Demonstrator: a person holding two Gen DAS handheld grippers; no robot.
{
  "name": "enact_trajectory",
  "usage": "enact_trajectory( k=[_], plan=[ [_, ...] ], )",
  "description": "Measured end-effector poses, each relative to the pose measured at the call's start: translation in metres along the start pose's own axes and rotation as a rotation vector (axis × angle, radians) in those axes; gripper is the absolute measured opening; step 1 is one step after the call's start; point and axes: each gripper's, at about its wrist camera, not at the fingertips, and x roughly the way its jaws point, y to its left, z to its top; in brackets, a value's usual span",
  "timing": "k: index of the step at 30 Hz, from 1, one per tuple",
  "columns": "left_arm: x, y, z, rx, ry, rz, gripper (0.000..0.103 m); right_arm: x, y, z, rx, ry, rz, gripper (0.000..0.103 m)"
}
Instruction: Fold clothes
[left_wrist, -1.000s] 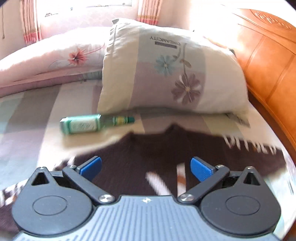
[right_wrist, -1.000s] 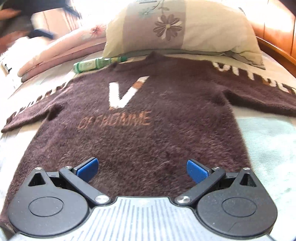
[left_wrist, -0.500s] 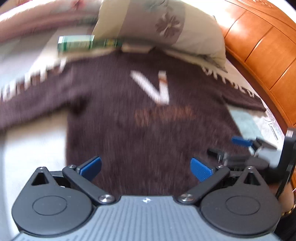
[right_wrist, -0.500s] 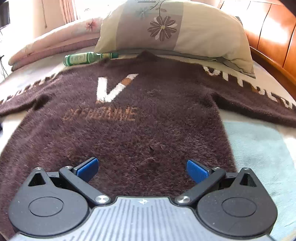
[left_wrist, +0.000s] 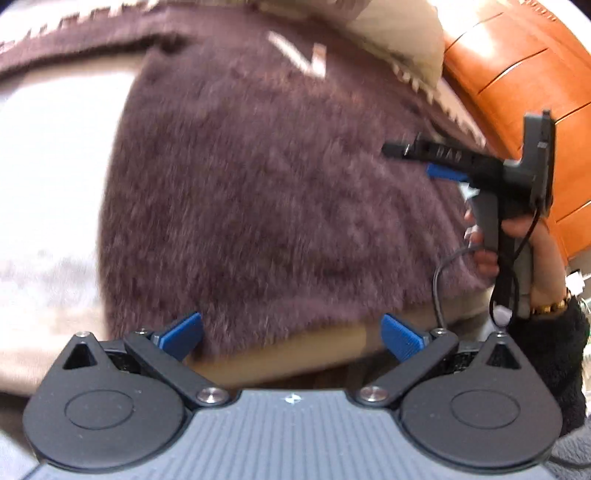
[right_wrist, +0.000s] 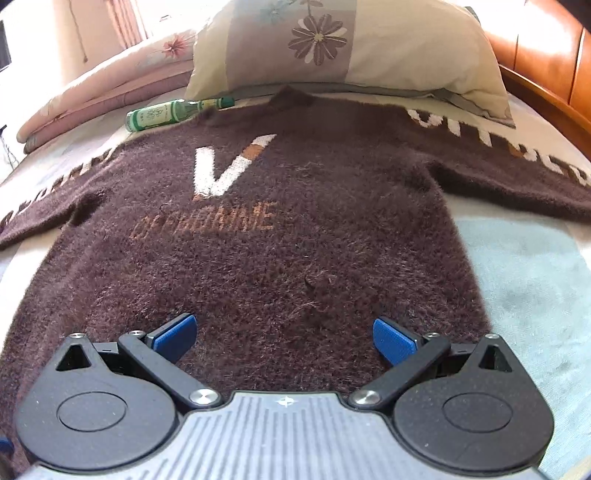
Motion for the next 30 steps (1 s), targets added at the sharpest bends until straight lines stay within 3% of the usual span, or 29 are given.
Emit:
enact_trajectory(
  k=[4,8,11,15,17,26,30],
  plan=[
    [0.011,-0.001,0.005,0.003,-0.03,0.044,0.102,-0.001,0.0,-0.002,-0.019,-0.007,0.005,0.103],
    [0.012,-0.015,0.01,0.124,-0.161,0.136,0.102,-0.006,-0.003,-0.009,-0.05,-0.015,0.059,0.103],
    [0.03,-0.024,0.013,0.2,-0.163,0.24,0.102,-0.013,0.002,-0.019,-0.112,-0.018,0.115,0.103],
    [0.033,-0.032,-0.001,0.309,-0.157,0.311,0.102,-0.019,0.009,-0.039,-0.185,0.002,0.07,0.103],
    [0.028,-0.03,-0.008,0.318,-0.159,0.308,0.102,-0.02,0.006,-0.051,-0.17,0.025,0.021,0.103],
    [0.012,-0.024,0.0,0.214,-0.2,0.245,0.102,-0.032,0.004,-0.078,-0.127,-0.06,-0.034,0.103],
    [0.02,-0.03,0.012,0.237,-0.217,0.278,0.102,-0.031,0.004,-0.077,-0.129,-0.052,-0.034,0.103]
  ],
)
